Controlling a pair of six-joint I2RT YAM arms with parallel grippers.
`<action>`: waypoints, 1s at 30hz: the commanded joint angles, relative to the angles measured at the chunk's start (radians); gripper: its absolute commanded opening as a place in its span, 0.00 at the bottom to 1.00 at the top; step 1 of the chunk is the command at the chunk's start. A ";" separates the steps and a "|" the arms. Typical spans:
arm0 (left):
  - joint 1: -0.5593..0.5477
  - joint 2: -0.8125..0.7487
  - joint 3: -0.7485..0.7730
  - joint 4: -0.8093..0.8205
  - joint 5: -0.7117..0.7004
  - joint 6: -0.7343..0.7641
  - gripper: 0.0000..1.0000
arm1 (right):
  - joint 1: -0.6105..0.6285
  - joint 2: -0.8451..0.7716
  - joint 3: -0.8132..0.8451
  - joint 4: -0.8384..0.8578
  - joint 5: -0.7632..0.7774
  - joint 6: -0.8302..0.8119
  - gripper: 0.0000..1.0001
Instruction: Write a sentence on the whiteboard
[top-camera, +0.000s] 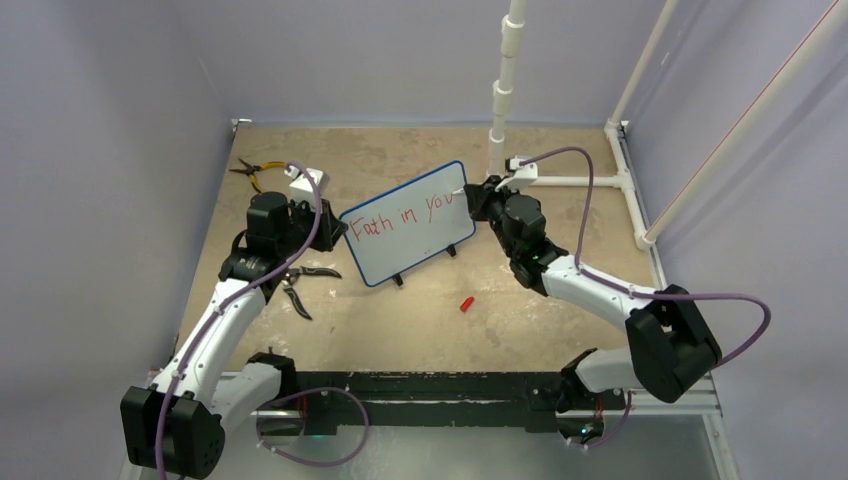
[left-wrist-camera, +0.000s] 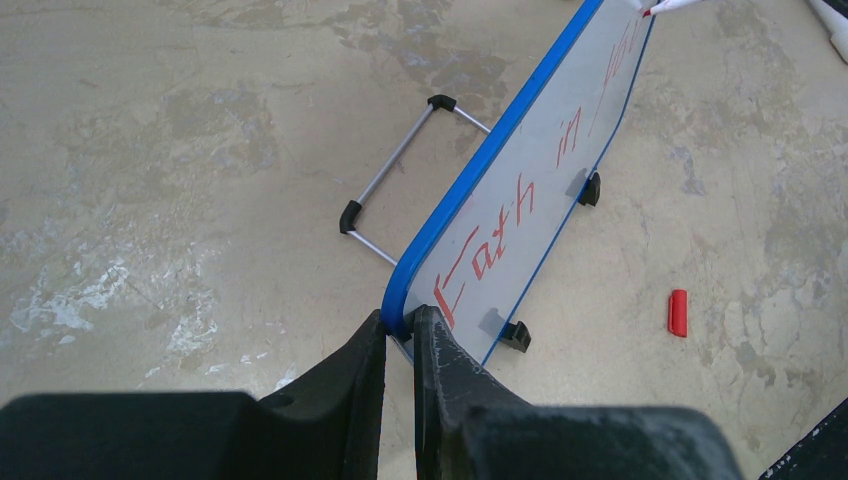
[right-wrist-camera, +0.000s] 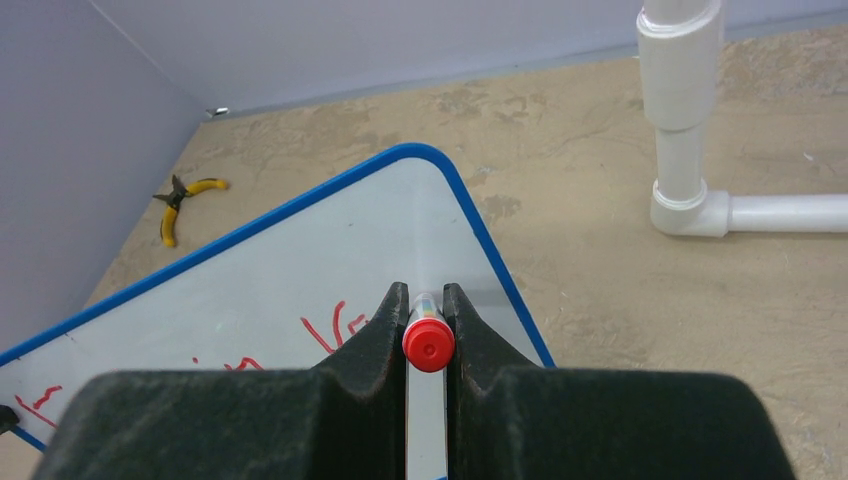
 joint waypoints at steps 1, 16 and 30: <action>0.000 0.007 -0.008 0.007 0.006 0.015 0.00 | -0.005 -0.012 0.054 0.024 0.018 -0.022 0.00; 0.000 0.009 -0.008 0.009 0.008 0.013 0.00 | -0.004 -0.011 -0.025 0.015 0.001 0.008 0.00; 0.000 0.012 -0.008 0.010 0.009 0.014 0.00 | -0.004 -0.024 -0.022 -0.001 0.054 0.008 0.00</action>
